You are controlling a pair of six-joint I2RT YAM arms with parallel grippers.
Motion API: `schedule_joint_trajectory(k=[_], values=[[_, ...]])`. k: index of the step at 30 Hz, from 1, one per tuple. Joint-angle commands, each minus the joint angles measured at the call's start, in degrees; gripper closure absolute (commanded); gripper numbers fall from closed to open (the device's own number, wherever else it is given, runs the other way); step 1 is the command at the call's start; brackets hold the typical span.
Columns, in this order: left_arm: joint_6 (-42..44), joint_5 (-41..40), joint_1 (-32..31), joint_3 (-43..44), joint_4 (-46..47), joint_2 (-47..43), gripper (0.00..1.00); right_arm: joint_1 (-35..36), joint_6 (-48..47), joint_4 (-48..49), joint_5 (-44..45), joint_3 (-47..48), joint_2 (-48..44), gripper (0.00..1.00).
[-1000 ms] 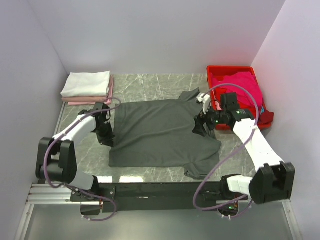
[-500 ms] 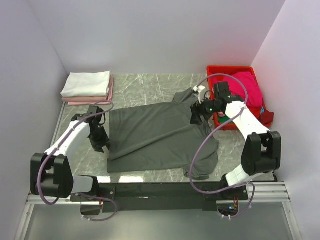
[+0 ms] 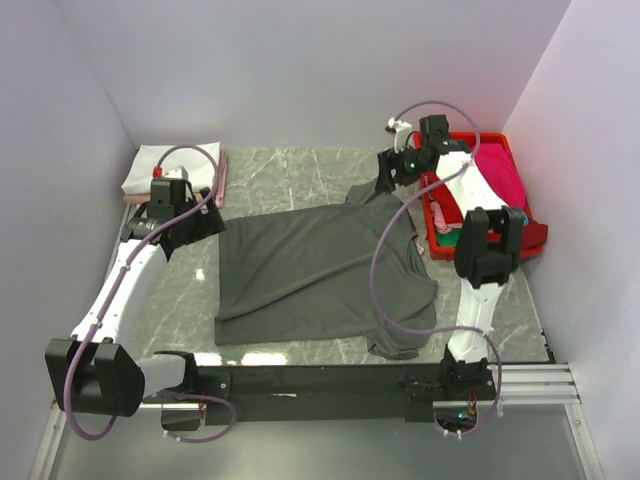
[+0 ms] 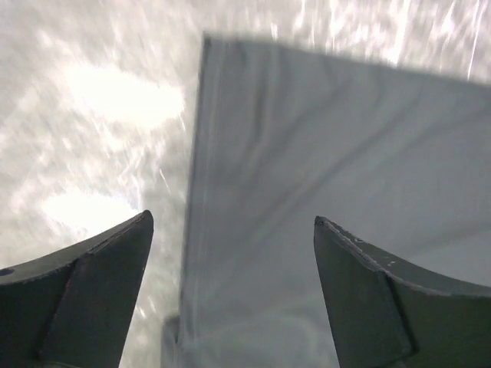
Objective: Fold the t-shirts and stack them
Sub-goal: Flatten the tshirt out
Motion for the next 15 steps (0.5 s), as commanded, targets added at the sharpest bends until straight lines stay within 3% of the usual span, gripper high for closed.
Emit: schedule_joint_trajectory(k=[1, 5, 8, 15], values=[[3.31, -4.65, 1.08, 0.38, 9.38, -2.32, 0.08, -1.36, 7.23, -0.57, 3.50, 10.17, 5.63, 0.23], [5.95, -4.13, 1.26, -2.78, 12.38, -4.78, 0.09, -1.45, 12.32, -3.99, 5.00, 25.35, 16.78, 0.32], [7.62, -4.04, 1.26, -6.30, 13.78, -6.54, 0.10, -1.54, 14.87, -4.09, 5.79, 31.35, 21.90, 0.35], [8.24, -3.42, 1.26, -11.49, 15.37, -9.10, 0.10, -1.89, 20.33, 1.01, 5.88, 32.08, 25.25, 0.46]])
